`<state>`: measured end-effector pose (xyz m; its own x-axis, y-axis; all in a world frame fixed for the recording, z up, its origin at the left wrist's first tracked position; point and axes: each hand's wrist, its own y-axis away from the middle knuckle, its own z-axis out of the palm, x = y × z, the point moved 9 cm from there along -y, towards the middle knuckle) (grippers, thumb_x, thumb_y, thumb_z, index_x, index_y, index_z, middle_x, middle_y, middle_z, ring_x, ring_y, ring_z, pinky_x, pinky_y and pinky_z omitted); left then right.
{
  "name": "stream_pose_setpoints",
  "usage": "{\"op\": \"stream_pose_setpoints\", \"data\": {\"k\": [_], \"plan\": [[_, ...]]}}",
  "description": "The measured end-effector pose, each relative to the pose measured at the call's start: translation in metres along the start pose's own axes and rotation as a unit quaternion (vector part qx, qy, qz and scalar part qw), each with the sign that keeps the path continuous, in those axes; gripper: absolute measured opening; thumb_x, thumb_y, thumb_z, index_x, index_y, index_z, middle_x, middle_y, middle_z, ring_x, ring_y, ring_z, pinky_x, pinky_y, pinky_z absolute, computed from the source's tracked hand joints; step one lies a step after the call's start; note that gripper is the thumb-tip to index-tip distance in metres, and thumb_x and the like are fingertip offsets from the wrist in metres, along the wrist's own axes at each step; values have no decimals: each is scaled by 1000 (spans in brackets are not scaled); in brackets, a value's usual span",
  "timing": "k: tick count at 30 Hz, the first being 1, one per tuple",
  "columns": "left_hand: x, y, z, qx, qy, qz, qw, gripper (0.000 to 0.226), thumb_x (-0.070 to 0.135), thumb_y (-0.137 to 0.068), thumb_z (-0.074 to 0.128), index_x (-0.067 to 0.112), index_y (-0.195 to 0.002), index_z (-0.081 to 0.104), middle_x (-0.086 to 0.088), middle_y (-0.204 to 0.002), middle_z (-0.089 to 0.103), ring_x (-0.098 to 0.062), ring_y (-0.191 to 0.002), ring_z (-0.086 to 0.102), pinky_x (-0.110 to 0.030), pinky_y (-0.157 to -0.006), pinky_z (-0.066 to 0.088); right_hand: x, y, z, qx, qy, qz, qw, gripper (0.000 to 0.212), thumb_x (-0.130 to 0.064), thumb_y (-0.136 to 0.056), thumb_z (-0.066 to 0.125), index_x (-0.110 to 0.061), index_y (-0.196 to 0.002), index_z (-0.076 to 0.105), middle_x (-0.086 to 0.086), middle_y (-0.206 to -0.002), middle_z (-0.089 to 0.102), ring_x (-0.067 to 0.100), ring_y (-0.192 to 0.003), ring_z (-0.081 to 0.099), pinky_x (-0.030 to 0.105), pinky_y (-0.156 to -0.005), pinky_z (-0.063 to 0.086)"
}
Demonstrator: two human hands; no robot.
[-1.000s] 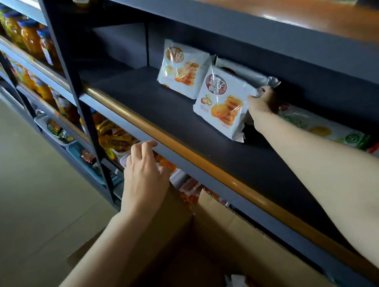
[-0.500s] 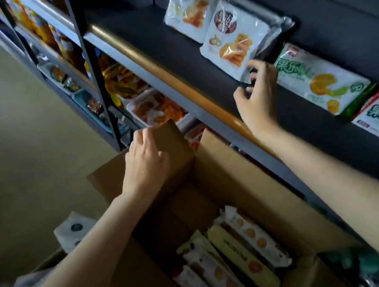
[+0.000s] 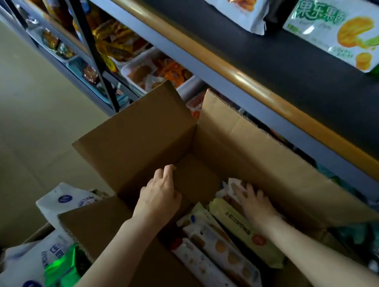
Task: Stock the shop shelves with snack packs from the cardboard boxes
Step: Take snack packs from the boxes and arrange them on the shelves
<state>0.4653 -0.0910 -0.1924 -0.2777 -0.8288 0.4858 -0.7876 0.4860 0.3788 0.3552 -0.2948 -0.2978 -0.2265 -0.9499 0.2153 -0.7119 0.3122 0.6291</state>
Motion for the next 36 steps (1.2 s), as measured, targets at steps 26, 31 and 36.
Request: {"op": "stream_pose_setpoints", "data": {"k": [26,31,36], "plan": [[242,201,-63,-147,624,95,762,38,6,-82,64,10,-118,50,-15,-102,62,-14,-70,68,-27,-65,57,90,368,-189,516,-217,-127,819,90,-38,-68,80,-22,-140,27,4,-128,34,20,-117,34,34,-97,39],[311,237,-53,-206,444,191,851,53,4,-53,86,7,-99,58,-5,-78,69,-8,-66,67,-19,-61,57,164,406,-109,325,-404,-66,852,92,-38,-76,75,-26,-147,16,-5,-149,21,12,-139,19,26,-108,21],[399,275,-6,-308,386,245,835,61,19,-47,86,16,-103,61,-4,-92,71,-14,-86,69,-25,-73,57,226,452,-38,231,-492,17,839,73,-31,-76,77,-23,-137,37,-5,-137,45,12,-126,43,26,-99,38]]}}
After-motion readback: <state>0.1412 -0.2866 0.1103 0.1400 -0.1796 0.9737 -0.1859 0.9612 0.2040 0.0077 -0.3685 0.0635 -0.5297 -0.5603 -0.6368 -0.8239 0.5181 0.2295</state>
